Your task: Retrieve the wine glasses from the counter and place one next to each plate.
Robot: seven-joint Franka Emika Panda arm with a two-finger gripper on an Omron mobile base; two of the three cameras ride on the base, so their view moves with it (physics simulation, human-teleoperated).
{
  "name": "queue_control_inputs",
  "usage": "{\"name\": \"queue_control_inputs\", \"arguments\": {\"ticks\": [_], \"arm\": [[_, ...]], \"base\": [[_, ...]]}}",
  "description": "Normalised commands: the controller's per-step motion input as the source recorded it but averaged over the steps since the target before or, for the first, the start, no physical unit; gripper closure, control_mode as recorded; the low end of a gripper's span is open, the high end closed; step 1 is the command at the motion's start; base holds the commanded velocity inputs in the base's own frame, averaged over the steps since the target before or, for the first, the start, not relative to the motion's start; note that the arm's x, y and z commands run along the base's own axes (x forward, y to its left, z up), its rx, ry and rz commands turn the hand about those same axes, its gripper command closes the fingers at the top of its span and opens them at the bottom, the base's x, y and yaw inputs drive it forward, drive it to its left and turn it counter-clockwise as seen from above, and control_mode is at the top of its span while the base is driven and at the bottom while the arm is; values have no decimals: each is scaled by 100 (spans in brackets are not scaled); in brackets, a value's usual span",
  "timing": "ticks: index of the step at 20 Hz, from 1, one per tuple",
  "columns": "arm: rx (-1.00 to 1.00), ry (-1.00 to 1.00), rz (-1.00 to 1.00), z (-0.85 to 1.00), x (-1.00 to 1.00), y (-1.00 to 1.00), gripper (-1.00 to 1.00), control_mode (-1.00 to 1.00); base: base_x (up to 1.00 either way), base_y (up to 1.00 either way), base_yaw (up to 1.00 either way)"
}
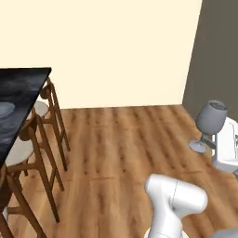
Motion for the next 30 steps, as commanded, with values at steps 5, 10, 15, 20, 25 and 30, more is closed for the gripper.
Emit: {"name": "queue_control_inputs", "arguments": {"ticks": [5,10,15,20,25,30], "arm": [[0,0,0,0,0,0,100,100],[0,0,0,0,0,0,100,100],[0,0,0,0,0,0,100,100],[0,0,0,0,0,0,100,100],[0,0,0,0,0,0,100,100],[0,0,0,0,0,0,100,100]], "base": [[74,-43,79],[74,-47,78],[64,-59,73],[31,-95,58],[39,-88,60],[63,-57,46]]}}
